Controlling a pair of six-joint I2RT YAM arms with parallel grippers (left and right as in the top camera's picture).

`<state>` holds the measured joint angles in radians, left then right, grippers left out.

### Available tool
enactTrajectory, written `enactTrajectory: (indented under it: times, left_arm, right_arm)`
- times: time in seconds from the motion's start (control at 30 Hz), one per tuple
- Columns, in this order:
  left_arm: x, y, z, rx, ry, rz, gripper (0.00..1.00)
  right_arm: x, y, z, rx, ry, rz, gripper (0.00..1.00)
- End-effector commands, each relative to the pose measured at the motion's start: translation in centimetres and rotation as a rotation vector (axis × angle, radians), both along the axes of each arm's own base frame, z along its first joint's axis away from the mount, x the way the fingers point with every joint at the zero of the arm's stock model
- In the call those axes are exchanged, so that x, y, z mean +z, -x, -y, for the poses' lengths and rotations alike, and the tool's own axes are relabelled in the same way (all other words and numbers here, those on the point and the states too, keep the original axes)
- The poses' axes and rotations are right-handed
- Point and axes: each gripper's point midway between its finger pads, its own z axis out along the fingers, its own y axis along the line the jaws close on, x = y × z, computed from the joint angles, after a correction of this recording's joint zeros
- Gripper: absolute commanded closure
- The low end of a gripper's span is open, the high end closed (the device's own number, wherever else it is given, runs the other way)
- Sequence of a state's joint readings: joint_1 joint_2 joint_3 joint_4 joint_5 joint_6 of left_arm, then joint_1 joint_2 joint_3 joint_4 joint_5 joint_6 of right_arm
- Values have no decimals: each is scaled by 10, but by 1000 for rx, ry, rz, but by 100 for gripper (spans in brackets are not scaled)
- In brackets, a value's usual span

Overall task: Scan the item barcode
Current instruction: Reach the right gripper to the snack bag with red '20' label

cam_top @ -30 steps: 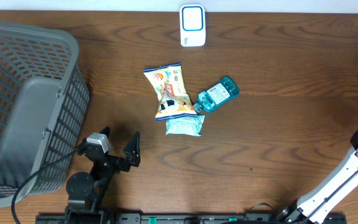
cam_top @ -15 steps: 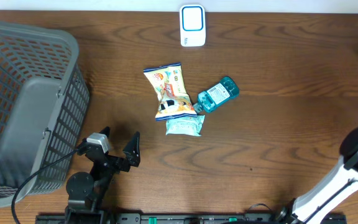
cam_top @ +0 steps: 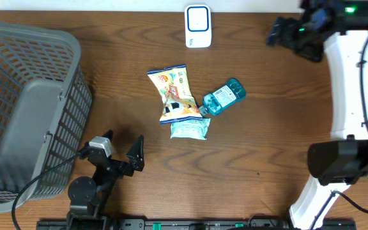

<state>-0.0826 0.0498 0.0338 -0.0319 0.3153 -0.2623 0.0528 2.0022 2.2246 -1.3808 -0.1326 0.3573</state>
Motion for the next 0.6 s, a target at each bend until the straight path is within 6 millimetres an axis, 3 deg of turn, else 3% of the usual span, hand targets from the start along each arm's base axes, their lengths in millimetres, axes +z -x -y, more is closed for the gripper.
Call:
enactTrajectory:
  times: [0.0, 0.1, 0.2, 0.43, 0.57]
  left_arm:
    - [-16, 1, 2, -9, -1, -37, 1]
    - [-16, 1, 2, -9, -1, -37, 1]
    - [-16, 1, 2, -9, -1, -37, 1]
    - [-16, 1, 2, -9, -1, -37, 1]
    - [-16, 1, 2, -9, -1, -37, 1]
  right_arm:
    - [-14, 13, -63, 177, -22, -46, 1]
    - [-17, 24, -112, 357, 14, -27, 1]
    - [-19, 27, -142, 424, 83, 12, 1]
    - [-17, 39, -198, 560, 114, 83, 1]
    - [-35, 28, -229, 600, 177, 146, 1]
